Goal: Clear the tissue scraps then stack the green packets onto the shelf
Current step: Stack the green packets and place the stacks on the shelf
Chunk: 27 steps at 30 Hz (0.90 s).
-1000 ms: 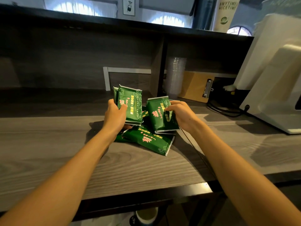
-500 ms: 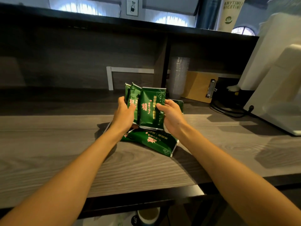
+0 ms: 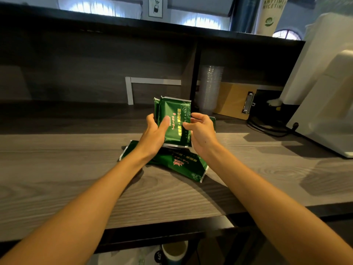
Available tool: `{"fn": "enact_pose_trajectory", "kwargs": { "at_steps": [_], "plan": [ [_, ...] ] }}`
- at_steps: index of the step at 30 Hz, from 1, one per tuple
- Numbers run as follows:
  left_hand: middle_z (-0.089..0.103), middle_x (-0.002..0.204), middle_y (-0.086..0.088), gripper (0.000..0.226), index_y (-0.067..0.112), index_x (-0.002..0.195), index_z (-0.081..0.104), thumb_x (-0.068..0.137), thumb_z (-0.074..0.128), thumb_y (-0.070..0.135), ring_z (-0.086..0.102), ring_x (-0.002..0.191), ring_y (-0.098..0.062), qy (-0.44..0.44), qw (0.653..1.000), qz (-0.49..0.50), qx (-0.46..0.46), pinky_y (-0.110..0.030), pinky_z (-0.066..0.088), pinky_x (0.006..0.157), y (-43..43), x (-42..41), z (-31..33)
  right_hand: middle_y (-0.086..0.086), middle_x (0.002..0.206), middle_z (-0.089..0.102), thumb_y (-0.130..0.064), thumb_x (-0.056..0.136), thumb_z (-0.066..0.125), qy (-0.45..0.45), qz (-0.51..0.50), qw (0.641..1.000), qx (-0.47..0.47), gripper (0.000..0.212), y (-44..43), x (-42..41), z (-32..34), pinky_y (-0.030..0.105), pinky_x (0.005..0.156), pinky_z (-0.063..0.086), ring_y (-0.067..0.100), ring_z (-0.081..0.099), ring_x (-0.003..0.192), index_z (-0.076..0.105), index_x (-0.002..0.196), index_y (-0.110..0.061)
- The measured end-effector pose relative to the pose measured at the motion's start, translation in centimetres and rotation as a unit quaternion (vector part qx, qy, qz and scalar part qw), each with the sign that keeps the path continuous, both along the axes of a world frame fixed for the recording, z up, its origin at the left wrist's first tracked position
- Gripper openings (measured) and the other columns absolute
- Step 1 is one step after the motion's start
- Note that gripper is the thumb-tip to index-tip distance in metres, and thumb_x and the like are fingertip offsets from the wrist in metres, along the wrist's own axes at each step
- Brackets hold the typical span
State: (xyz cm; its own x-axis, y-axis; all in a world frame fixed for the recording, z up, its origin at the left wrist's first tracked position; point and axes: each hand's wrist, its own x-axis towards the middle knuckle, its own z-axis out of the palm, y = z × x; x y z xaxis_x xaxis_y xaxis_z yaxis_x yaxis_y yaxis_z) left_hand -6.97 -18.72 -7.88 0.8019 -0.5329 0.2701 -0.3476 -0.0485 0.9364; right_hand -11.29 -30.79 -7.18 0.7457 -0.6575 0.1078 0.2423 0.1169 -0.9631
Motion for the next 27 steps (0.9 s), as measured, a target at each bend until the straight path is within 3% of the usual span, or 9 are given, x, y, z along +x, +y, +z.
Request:
{"fn": "enact_pose_trajectory", "kwargs": {
  "at_steps": [4,7,10,13,17,20,23,25,27],
  "plan": [
    [0.054,0.105,0.005,0.044,0.013,0.127,0.024,0.094,0.052,0.020,0.055,0.098,-0.013,0.028,1.000,-0.004,-0.010,-0.029,0.044,0.084,-0.1,-0.1,0.0,0.000,0.090,0.051,0.015,0.083,0.054,-0.011,0.062,0.998,0.006,0.026,0.4,-0.7,0.3,0.026,0.087,0.038,0.012,0.052,0.090,0.054,0.088,-0.011],
    [0.048,0.092,0.010,0.042,0.011,0.130,0.028,0.094,0.050,0.011,0.050,0.080,-0.002,0.031,0.996,0.059,-0.050,-0.017,0.042,0.066,0.3,0.3,0.3,0.004,0.088,0.054,0.011,0.084,0.056,-0.016,0.063,0.997,-0.029,0.023,-0.3,-0.7,0.7,0.020,0.076,0.048,0.011,0.056,0.082,0.054,0.097,-0.008],
    [0.050,0.101,0.001,0.042,0.010,0.129,0.029,0.093,0.050,0.010,0.053,0.083,-0.012,0.051,0.987,0.130,-0.081,-0.030,0.045,0.076,1.2,1.4,0.2,0.001,0.079,0.054,-0.001,0.084,0.064,0.091,0.046,0.982,-0.159,0.017,-1.0,-1.1,0.8,0.020,0.065,0.046,0.009,0.053,0.073,0.052,0.084,-0.013],
    [0.049,0.106,-0.002,0.045,0.009,0.130,0.028,0.091,0.051,0.010,0.054,0.086,-0.017,0.060,0.977,0.186,-0.080,-0.034,0.046,0.077,1.8,2.4,-0.3,-0.003,0.078,0.056,-0.026,0.081,0.072,0.230,0.101,0.921,-0.297,0.022,-1.1,-1.9,0.5,0.020,0.064,0.042,0.006,0.050,0.072,0.057,0.085,-0.011],
    [0.048,0.109,-0.005,0.047,0.009,0.132,0.028,0.092,0.051,0.012,0.052,0.094,-0.022,0.084,0.968,0.221,-0.088,-0.035,0.044,0.080,2.2,2.9,-0.5,-0.001,0.102,0.063,-0.051,0.074,0.071,0.378,0.181,0.794,-0.439,0.047,-1.6,-2.9,0.7,0.023,0.075,0.045,0.012,0.056,0.092,0.068,0.103,-0.014],
    [0.048,0.108,-0.004,0.046,0.010,0.132,0.027,0.092,0.051,0.012,0.053,0.093,-0.022,0.082,0.969,0.217,-0.080,-0.036,0.045,0.078,2.3,2.7,-0.6,-0.002,0.089,0.064,-0.053,0.073,0.071,0.417,0.202,0.762,-0.453,0.045,-1.5,-3.1,1.0,0.021,0.066,0.042,0.011,0.057,0.083,0.069,0.093,-0.013],
    [0.049,0.108,-0.005,0.046,0.010,0.131,0.027,0.092,0.051,0.012,0.053,0.091,-0.023,0.076,0.971,0.214,-0.076,-0.036,0.045,0.077,2.4,2.5,-0.6,-0.002,0.087,0.063,-0.044,0.075,0.073,0.402,0.216,0.783,-0.423,0.032,-1.5,-3.1,1.0,0.023,0.071,0.047,0.012,0.060,0.081,0.063,0.088,-0.016],
    [0.049,0.107,-0.005,0.046,0.011,0.131,0.027,0.091,0.052,0.012,0.053,0.090,-0.023,0.075,0.971,0.214,-0.077,-0.036,0.044,0.076,2.4,2.6,-0.7,0.003,0.094,0.063,-0.033,0.075,0.076,0.367,0.204,0.839,-0.345,0.033,-2.0,-2.9,0.9,0.029,0.081,0.050,0.017,0.062,0.088,0.057,0.096,-0.016],
    [0.048,0.106,-0.005,0.047,0.010,0.130,0.027,0.091,0.053,0.012,0.052,0.089,-0.022,0.076,0.971,0.216,-0.071,-0.035,0.042,0.074,2.4,2.6,-0.7,0.007,0.092,0.065,-0.021,0.076,0.077,0.317,0.188,0.895,-0.253,0.026,-2.6,-2.7,0.8,0.031,0.078,0.051,0.020,0.064,0.083,0.057,0.093,-0.014]
  ]
}}
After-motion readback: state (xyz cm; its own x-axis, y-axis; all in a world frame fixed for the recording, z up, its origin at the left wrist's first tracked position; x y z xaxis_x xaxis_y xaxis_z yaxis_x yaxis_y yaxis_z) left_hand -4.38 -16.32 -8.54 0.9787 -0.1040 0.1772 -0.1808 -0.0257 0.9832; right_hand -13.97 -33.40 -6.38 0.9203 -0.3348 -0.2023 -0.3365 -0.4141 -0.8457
